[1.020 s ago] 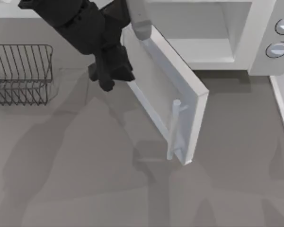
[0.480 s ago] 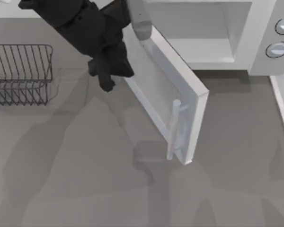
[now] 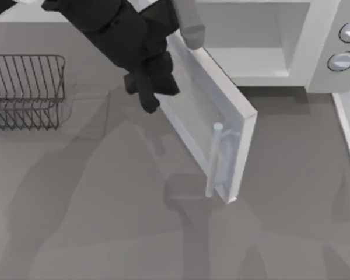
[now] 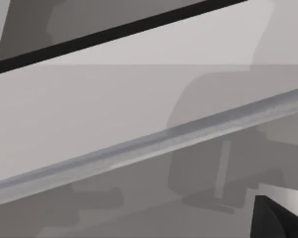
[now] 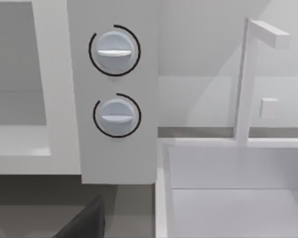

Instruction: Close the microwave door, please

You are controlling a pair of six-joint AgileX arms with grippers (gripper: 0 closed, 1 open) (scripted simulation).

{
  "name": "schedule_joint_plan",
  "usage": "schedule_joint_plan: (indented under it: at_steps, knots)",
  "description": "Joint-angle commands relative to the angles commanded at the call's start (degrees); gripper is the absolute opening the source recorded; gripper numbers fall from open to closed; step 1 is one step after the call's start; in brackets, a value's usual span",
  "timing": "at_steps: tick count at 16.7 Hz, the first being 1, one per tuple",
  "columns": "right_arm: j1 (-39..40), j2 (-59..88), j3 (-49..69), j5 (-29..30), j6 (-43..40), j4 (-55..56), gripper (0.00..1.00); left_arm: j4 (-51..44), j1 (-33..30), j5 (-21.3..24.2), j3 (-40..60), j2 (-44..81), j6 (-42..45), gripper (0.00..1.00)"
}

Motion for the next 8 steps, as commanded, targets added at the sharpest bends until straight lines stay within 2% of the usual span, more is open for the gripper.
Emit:
schedule_joint_plan:
  at_steps: [8]
  knots:
    - [0.0,0.0,0.0,0.0,0.0,0.0,1.0,0.4,-2.2,-0.8,2.2,1.8,-2.5,0.0]
